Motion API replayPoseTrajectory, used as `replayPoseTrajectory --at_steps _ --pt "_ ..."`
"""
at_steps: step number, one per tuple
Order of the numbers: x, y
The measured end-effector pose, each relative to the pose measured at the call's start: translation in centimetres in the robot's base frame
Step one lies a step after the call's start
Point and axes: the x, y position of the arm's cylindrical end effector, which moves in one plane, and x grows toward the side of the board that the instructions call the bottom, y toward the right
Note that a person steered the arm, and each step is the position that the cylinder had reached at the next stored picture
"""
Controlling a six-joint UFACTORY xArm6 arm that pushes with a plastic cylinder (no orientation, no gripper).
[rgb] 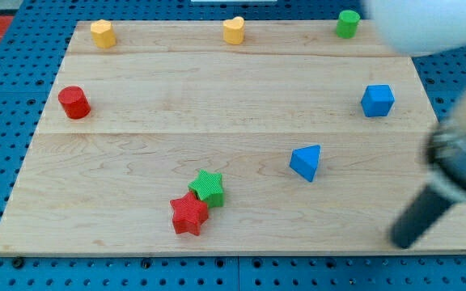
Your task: Push the red star below the red circle
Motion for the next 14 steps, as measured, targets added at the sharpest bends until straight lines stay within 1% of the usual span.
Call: replayPoseTrajectory --at_steps 1,2,3,4,5,6,7,8,9,10,14 --pt "0.0 -12.3" --pt "-2.0 -18.1" --pt "-4.5 -18.5" --pt "-3.8 -26.3" --pt "-3.7 -31.3" --pt "-3.7 -29.9" --pt "-4.9 -22.3" --pt "0.5 -20.8" --pt "0.6 -22.8" --pt "0.6 -26.1" --pt "0.6 -29.8"
